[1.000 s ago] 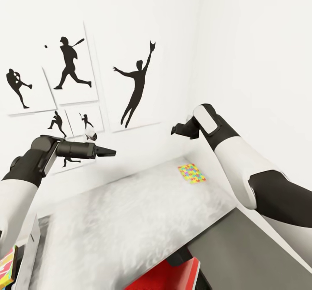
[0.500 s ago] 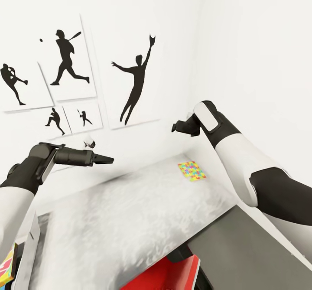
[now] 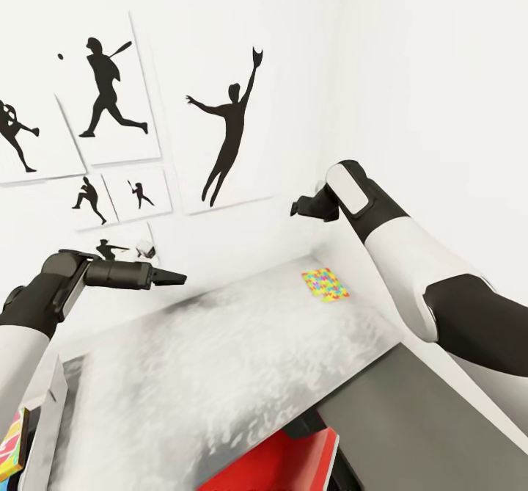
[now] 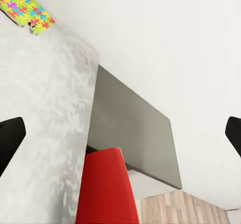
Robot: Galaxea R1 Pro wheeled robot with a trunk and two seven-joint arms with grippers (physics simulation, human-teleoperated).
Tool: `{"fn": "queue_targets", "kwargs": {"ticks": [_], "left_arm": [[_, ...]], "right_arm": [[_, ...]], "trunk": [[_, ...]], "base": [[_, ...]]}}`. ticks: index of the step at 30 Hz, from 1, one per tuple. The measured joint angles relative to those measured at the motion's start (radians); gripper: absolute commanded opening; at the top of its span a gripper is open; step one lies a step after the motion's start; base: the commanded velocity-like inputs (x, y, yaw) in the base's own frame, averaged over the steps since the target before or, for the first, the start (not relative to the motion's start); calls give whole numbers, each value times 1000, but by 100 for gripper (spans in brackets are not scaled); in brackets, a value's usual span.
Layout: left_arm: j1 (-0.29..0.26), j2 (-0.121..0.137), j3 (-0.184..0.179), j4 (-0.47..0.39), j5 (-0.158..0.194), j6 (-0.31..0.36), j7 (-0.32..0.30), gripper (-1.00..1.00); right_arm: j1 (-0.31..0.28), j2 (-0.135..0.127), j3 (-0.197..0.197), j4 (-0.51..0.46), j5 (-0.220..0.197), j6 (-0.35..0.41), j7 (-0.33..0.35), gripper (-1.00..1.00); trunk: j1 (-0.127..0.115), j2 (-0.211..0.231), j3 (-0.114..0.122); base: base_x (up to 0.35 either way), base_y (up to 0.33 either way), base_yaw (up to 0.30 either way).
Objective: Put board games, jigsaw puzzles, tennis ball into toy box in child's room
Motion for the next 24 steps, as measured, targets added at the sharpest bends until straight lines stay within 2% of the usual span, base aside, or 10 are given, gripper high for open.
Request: {"fn": "queue_targets", "kwargs": {"ticks": [9,13,15,19,20,22,24], "left_arm": [[1,5,1,-10,3,0,0,100],[2,2,-4,-70,6,5,0,100],[4,0,-5,-122,10,10,0,100],[32,-4,-16,-329,22,38,0,100],[39,-6,-29,-404,25,43,0,100],[44,-8,-45,-468,27,45,0,100],[48,-20,-80,-530,43,45,1,100]], "right_arm": [[-25,0,6,1,-1,0,32,100],[-33,0,21,2,0,0,53,100],[-39,-1,30,2,-1,0,59,100],[-50,-1,56,1,-1,0,71,100],[-52,-1,60,1,0,0,76,100],[-54,0,63,1,0,-1,80,100],[-55,-1,66,0,0,-1,85,100]], "trunk": [[0,0,-15],[0,0,-21],[0,0,-25],[0,0,-31],[0,0,-33],[0,0,-36],[0,0,-39]], "base": [[0,0,0],[0,0,0],[0,0,0],[0,0,0],[0,0,0],[0,0,0],[0,0,0]]}}
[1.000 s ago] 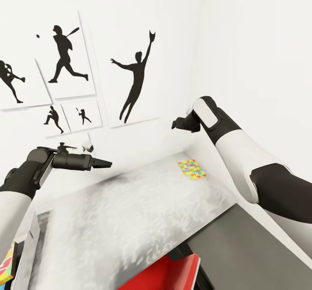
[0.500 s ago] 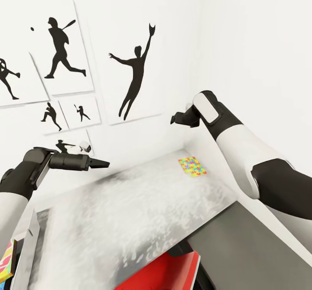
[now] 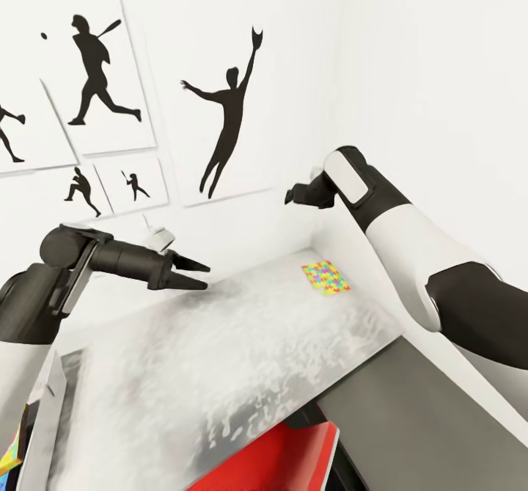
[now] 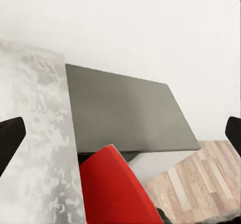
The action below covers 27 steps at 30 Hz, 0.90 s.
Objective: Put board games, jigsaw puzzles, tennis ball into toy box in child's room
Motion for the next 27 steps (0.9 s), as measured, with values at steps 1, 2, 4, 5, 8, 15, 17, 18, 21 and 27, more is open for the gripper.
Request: {"fn": "queue_targets", "kwargs": {"ticks": [1,2,4,5,8,15,17,18,21,27], "left_arm": [[2,-9,-22,-24,14,0,1,100],[2,-13,-33,-33,21,0,1,100],[2,-22,-58,-52,34,0,2,100],[2,-24,-64,-57,36,0,2,100],[1,-28,-77,-66,42,0,2,100],[0,-28,-81,-72,48,0,2,100],[0,-28,-80,-72,49,0,2,100],[0,-29,-79,-71,49,0,2,100],[0,-30,-77,-71,49,0,2,100],[0,-33,-72,-68,49,0,2,100]], "right_arm": [[0,-1,1,0,0,0,2,100],[-1,-1,2,0,0,0,3,100],[-1,-2,3,0,0,0,5,100],[-1,-2,3,0,0,0,5,100],[-1,-4,4,0,0,0,6,100],[-1,-4,3,-1,-1,0,7,100],[-1,-4,3,-1,-1,0,7,100],[-1,-4,3,-1,-1,0,7,100],[-1,-4,3,-6,-1,0,7,100],[-1,-5,5,-49,-2,1,7,100]], "trunk": [[0,0,-2],[0,0,-3],[0,0,-7],[0,0,-8],[0,0,-13],[0,0,-25],[0,0,-28],[0,0,-30],[0,0,-34],[0,0,-44]], "base": [[0,0,0],[0,0,0],[0,0,0],[0,0,0],[0,0,0],[0,0,0],[0,0,0],[0,0,0],[0,0,0],[0,0,0]]}}
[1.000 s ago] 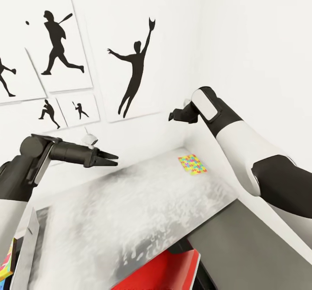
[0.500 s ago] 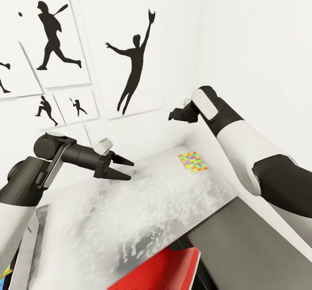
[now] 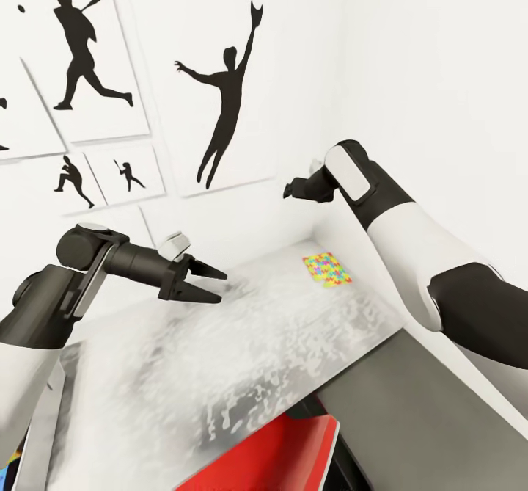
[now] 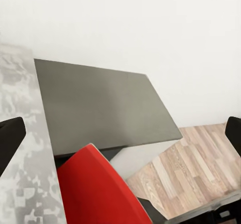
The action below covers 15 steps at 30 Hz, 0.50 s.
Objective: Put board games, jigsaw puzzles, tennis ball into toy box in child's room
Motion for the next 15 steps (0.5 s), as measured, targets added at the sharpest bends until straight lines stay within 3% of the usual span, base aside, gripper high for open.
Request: {"fn": "queue_targets", "kwargs": {"ticks": [6,15], "left_arm": [[0,-2,25,1,2,0,0,100],[0,0,31,1,3,0,0,100]], "right_arm": [[1,0,1,-21,0,4,5,100],[1,1,0,-24,1,4,6,100]], "trunk": [[0,0,-10],[0,0,-25]], "base": [[0,0,0],[0,0,0]]}}
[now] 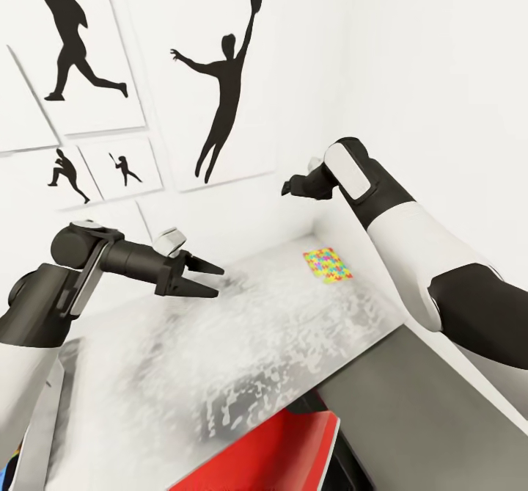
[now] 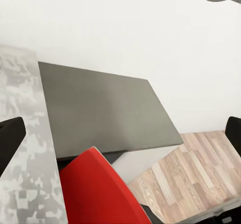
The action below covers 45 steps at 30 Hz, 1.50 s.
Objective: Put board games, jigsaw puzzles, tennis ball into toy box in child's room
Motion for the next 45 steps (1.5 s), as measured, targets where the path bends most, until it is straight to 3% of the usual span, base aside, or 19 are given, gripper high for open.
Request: {"fn": "queue_targets", "kwargs": {"ticks": [45], "left_arm": [[5,1,1,0,2,0,0,100]], "right_arm": [[0,-2,1,-2,0,-1,0,100]], "trunk": [[0,0,-74]], "base": [[0,0,0]]}}
